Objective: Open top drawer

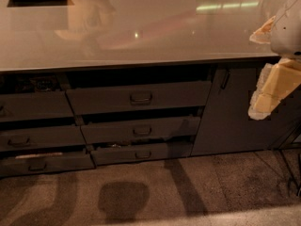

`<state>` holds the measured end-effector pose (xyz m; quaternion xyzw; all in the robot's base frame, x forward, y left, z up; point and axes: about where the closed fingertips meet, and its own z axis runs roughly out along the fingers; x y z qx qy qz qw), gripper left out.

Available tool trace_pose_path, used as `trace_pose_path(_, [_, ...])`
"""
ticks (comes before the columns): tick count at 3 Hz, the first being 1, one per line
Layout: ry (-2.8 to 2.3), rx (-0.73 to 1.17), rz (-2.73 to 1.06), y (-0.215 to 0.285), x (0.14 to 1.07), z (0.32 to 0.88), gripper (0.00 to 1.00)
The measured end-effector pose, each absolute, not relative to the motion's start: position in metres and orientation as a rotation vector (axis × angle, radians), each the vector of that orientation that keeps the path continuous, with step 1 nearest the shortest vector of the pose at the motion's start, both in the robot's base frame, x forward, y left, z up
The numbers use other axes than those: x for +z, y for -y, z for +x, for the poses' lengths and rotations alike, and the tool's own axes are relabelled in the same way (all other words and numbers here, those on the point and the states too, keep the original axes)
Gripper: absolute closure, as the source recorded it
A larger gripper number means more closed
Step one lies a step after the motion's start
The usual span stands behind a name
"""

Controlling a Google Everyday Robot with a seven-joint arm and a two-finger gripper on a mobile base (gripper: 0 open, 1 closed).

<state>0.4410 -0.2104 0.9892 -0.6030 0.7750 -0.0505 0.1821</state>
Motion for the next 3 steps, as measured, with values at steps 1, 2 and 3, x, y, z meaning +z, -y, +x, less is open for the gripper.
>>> trace_pose_path(1, [-2.187, -0.143, -1.703, 0.21, 0.989, 0.441, 0.0])
trace_pose_path(2, [-2.089, -0.221, -1.861, 0.151, 0.989, 0.458, 0.0])
trace_pose_path(3, [-2.088, -0.221, -1.861, 0.151, 0.989, 0.458, 0.0])
